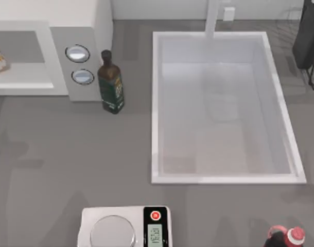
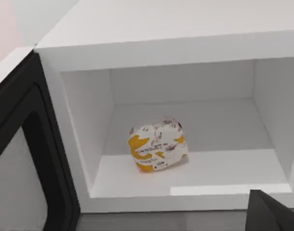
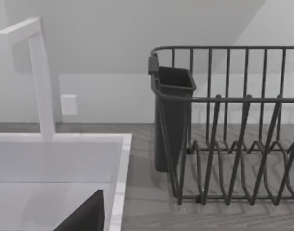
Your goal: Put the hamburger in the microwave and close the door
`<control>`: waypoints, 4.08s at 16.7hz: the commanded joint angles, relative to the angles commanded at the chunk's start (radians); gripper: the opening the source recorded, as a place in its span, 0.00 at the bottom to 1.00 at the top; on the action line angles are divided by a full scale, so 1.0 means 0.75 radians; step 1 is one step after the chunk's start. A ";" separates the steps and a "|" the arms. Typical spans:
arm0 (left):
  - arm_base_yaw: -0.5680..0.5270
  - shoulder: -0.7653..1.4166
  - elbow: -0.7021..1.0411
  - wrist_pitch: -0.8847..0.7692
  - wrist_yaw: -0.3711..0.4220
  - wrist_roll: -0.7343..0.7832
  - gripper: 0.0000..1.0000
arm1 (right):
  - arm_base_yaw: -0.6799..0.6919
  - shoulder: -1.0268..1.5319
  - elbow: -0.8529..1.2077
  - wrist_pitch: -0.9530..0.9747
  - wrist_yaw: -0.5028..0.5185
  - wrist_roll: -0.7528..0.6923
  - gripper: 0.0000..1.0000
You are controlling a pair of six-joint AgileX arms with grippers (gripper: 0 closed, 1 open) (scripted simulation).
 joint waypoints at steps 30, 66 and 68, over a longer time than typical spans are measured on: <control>1.053 1.664 1.392 -1.035 0.621 1.063 0.00 | 0.000 0.000 0.000 0.000 0.000 0.000 1.00; 0.427 0.901 0.354 -0.445 0.280 0.430 0.00 | 0.000 0.000 0.000 0.000 0.000 0.000 1.00; 0.427 0.901 0.354 -0.445 0.280 0.430 0.00 | 0.000 0.000 0.000 0.000 0.000 0.000 1.00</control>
